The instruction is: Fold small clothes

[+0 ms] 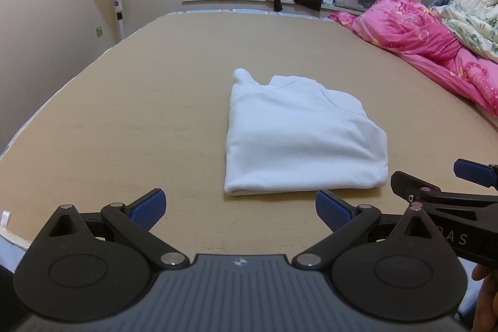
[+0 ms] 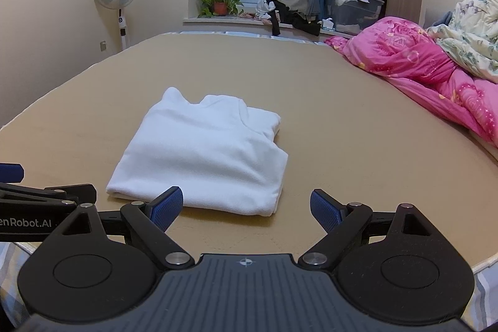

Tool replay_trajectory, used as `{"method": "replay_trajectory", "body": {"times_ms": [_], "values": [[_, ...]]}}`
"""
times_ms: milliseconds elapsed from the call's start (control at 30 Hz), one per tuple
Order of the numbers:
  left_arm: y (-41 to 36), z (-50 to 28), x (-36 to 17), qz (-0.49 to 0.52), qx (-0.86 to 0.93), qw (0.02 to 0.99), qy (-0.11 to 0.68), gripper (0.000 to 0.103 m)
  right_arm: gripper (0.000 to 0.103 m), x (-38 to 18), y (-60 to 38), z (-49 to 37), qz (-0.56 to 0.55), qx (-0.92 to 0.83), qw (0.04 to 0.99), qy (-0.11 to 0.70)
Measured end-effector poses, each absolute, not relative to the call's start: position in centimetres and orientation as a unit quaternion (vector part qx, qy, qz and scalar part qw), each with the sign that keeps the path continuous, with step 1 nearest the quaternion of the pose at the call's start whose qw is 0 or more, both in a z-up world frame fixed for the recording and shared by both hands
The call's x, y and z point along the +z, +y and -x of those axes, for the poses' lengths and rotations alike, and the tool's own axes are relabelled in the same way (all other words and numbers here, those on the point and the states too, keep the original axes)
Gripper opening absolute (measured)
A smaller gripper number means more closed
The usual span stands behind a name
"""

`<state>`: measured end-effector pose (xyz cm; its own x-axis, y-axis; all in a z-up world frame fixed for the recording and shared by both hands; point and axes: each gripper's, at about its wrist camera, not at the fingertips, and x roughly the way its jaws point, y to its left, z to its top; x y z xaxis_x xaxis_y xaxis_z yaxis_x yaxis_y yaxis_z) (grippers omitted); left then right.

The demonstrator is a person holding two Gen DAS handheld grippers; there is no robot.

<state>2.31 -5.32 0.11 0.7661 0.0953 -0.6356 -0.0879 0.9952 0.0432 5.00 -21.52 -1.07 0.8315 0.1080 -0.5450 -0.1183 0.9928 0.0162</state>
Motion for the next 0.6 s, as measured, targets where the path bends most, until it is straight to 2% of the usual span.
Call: {"method": "replay_trajectory", "body": {"times_ms": [600], "values": [[-5.26,-2.37,0.06,-0.001,0.048,0.940,0.339,0.102,0.089,-0.96,-21.46,-4.98,0.016,0.059,0.958,0.281]]}}
